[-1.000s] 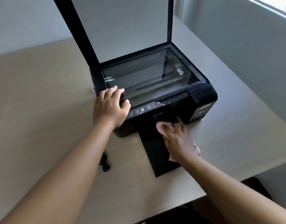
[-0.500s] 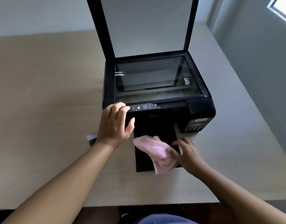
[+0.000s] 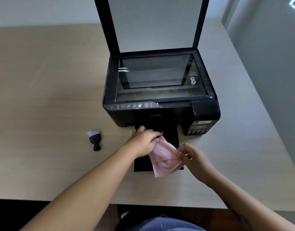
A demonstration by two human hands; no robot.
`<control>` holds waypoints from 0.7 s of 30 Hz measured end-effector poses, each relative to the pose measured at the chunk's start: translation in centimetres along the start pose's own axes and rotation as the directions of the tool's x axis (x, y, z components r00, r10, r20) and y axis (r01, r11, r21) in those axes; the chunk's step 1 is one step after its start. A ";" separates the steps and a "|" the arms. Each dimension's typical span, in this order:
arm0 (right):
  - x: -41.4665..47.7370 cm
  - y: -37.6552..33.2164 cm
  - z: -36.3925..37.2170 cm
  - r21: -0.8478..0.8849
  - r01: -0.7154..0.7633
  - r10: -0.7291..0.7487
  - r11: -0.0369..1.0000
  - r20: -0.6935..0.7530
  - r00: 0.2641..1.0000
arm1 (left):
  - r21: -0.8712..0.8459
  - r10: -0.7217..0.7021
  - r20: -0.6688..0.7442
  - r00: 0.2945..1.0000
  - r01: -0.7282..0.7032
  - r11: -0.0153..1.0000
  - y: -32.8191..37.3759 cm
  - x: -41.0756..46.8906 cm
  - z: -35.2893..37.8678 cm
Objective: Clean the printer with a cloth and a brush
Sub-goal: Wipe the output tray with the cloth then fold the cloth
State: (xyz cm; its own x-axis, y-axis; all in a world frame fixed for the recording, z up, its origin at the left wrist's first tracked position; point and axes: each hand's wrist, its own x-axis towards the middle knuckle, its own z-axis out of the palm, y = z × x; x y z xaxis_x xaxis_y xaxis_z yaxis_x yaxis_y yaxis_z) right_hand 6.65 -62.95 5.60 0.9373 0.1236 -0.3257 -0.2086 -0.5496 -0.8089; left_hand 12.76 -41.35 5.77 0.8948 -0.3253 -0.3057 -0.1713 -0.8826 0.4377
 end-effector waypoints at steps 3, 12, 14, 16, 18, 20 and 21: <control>-0.3 0.5 -0.2 0.079 -0.116 0.111 0.990 0.060 0.992 | -0.050 -0.139 0.118 0.983 0.145 0.988 -0.1 0.5 -0.4; 0.4 -1.2 -1.3 0.239 -0.156 0.129 0.958 0.125 0.984 | -0.272 -0.179 0.279 0.944 0.256 0.928 -1.3 -1.1 -2.0; 1.1 -2.3 -0.9 0.299 -0.133 0.097 0.945 0.133 0.986 | -0.429 -0.185 0.228 0.956 0.269 0.862 -2.4 -2.4 -2.4; 1.7 -3.3 -0.3 0.357 -0.128 0.079 0.925 0.150 0.986 | -0.584 -0.213 0.164 0.963 0.269 0.766 -3.6 -3.9 -2.8; 2.6 -4.6 1.1 0.369 -0.119 0.062 0.922 0.162 0.985 | -0.708 -0.297 0.080 0.952 0.264 0.655 -5.5 -5.8 -3.0; 3.3 -6.3 2.8 0.340 -0.094 0.042 0.936 0.158 0.987 | -0.745 -0.367 0.002 0.930 0.247 0.620 -7.0 -7.7 -3.0; 3.7 -7.3 4.0 0.314 -0.076 0.026 0.947 0.159 0.987 | -0.756 -0.408 -0.039 0.912 0.240 0.609 -8.0 -8.8 -3.0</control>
State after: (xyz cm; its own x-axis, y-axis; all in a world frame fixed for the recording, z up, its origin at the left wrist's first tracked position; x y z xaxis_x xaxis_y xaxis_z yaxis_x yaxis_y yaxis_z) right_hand 10.53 -55.21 8.33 0.8753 0.2391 -0.4204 -0.3557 -0.2705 -0.8946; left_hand 7.47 -30.36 7.50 0.9023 0.0764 -0.4244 0.4219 -0.3594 0.8324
